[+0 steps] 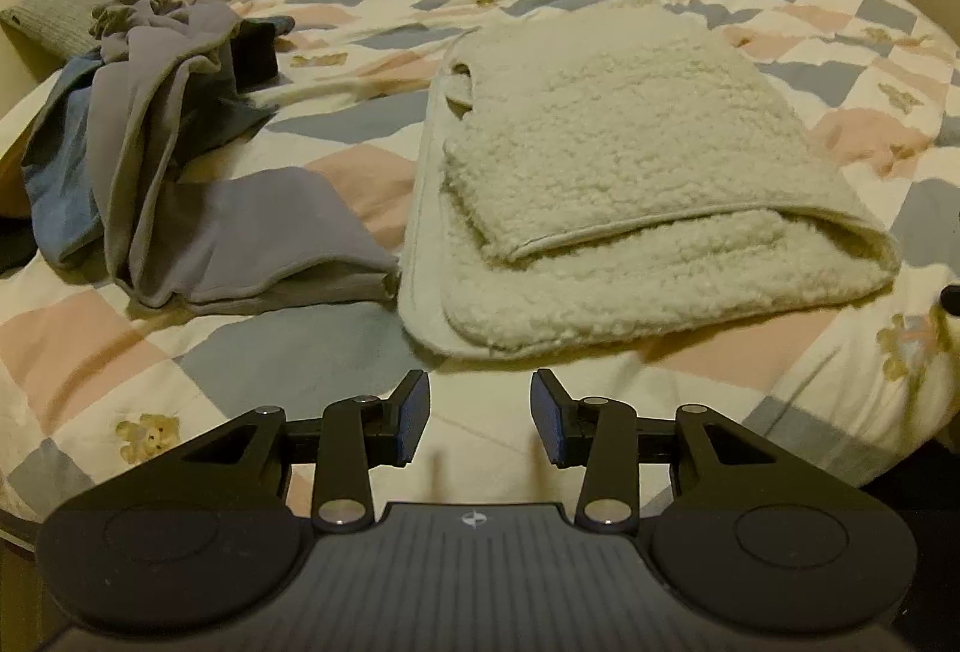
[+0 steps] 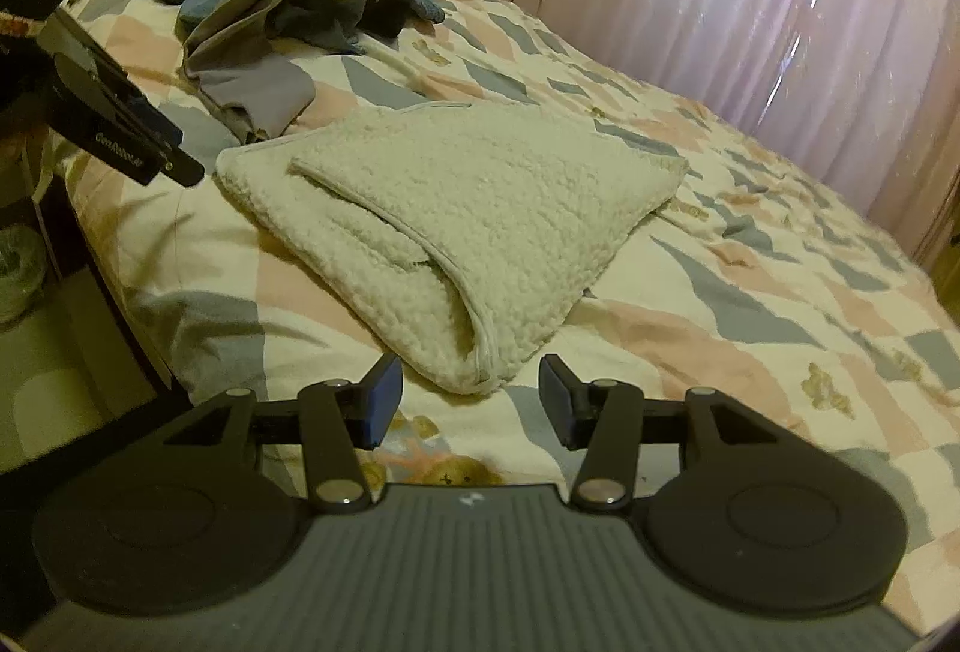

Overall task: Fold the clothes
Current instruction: 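Open both grippers and withdraw them from the folded vest strip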

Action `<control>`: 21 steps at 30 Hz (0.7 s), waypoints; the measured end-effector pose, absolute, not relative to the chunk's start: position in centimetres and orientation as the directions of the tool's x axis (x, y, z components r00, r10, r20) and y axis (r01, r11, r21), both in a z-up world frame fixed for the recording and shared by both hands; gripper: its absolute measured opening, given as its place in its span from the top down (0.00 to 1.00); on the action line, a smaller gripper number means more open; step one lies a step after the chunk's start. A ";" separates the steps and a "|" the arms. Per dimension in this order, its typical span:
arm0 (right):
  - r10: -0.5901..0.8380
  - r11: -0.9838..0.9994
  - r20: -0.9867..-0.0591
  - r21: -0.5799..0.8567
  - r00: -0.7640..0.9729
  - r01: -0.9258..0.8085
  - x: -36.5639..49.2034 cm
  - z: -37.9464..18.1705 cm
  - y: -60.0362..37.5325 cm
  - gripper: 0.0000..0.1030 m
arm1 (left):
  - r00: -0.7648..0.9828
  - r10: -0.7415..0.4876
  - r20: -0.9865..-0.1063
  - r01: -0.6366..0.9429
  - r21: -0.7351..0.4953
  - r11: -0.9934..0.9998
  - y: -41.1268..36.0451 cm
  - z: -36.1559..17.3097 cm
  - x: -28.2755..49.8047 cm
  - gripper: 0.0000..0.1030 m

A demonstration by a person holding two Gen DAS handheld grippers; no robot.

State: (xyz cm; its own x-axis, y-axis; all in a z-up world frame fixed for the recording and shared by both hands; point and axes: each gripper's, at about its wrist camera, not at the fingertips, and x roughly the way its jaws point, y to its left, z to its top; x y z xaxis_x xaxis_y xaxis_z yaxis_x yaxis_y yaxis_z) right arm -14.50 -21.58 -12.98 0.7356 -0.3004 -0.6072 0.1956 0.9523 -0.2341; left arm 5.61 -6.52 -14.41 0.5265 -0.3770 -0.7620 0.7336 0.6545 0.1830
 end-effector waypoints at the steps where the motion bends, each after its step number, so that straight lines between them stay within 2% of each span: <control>1: -0.293 0.955 -0.612 -0.214 0.735 0.203 -14.4 -12.9 -21.8 0.55 | 0.525 -0.377 -0.763 0.732 0.180 0.657 -6.7 -14.4 5.6 0.59; 7: -0.244 0.966 -0.619 -0.085 0.746 0.245 -14.6 -12.5 -23.3 0.53 | 0.512 -0.385 -0.768 0.729 0.151 0.668 -7.6 -14.4 5.4 0.59; 13: -0.234 0.964 -0.624 -0.050 0.746 0.260 -15.0 -12.5 -23.9 0.52 | 0.508 -0.391 -0.767 0.741 0.158 0.653 -8.0 -14.4 5.0 0.58; 21: -0.223 0.934 -0.692 0.049 0.687 0.353 -13.1 -12.3 -25.8 0.51 | 0.513 -0.404 -0.758 0.744 0.158 0.649 -7.6 -14.4 5.0 0.57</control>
